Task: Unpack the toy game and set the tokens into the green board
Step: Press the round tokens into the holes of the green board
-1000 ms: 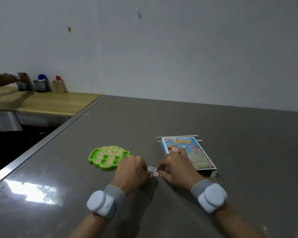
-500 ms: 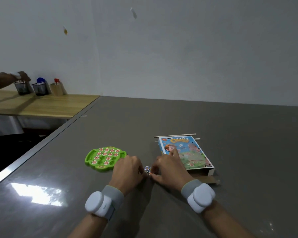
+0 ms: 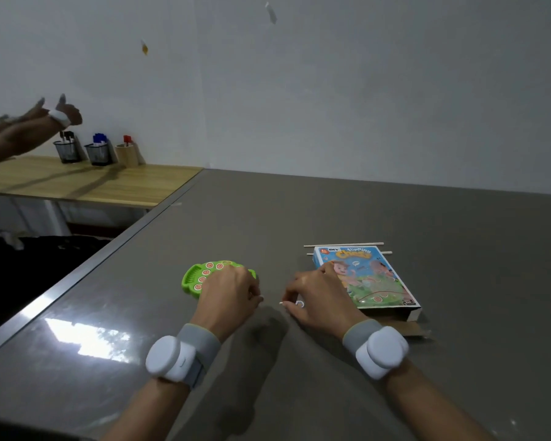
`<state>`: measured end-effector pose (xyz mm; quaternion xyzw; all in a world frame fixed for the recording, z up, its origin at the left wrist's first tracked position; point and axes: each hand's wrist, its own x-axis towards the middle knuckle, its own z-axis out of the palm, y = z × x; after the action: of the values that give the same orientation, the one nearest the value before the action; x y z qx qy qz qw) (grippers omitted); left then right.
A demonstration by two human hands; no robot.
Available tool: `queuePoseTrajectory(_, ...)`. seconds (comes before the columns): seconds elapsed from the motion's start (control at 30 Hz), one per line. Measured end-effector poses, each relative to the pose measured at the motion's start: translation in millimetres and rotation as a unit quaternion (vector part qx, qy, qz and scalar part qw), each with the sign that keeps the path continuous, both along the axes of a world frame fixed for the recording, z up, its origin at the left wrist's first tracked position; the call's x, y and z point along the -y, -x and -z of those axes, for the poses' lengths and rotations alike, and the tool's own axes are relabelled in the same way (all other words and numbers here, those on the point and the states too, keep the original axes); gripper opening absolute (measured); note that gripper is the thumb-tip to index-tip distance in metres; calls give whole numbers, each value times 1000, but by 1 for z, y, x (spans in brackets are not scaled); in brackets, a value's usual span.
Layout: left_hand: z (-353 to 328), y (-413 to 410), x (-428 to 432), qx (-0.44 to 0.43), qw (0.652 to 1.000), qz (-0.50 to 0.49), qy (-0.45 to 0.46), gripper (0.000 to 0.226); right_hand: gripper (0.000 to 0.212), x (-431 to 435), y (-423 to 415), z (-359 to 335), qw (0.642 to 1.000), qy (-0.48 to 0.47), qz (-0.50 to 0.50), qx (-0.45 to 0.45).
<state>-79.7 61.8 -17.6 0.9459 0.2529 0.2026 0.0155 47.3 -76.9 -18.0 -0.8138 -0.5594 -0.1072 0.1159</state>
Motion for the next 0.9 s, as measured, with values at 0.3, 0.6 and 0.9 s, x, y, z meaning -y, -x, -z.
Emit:
queuePoseTrajectory(0.3,-5,34,-48,-4,998,-62,15,16,21,-51,20,8,998,-37,-54,-10)
queuePoseTrajectory(0.6,4,33,-78,19,997,-71,32,16,14,-89,15,15,995,-73,-54,-37)
queuePoseTrajectory(0.9,14,21,-101,-24,997,-69,1,18,13,-102,8,19,993,-82,-57,-64)
